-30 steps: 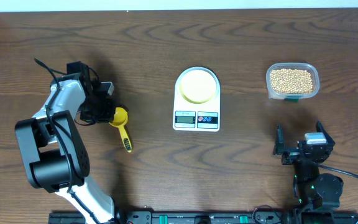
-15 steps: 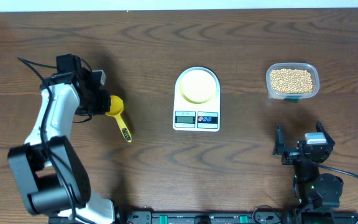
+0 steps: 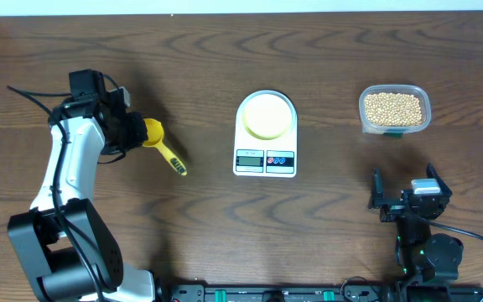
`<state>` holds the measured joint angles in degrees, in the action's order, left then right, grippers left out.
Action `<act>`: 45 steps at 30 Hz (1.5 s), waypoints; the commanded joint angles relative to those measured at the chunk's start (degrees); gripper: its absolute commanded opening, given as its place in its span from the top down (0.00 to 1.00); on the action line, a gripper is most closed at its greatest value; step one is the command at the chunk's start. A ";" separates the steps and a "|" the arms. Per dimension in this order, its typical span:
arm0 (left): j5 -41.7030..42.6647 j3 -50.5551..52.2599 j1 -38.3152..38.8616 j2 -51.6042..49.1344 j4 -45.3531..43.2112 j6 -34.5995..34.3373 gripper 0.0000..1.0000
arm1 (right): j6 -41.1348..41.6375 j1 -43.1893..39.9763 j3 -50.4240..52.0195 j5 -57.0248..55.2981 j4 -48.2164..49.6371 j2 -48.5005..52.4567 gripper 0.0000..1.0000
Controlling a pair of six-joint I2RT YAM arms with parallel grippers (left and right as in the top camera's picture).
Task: Scoop item into bowl and weigh 50g on scale
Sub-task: 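Lift the yellow scoop and rotate it with the left gripper, then hold the yellow scoop raised in the left gripper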
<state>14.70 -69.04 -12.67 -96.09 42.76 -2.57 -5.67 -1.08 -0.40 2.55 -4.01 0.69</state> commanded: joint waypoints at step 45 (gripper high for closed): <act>-1.03 -1.05 -0.28 0.90 3.26 -44.30 0.93 | -0.17 -0.44 0.09 -0.68 -0.26 -0.37 0.01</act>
<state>14.46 -69.04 -12.67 -96.09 45.82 -45.71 -5.67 -1.08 -0.40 2.55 -4.01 0.69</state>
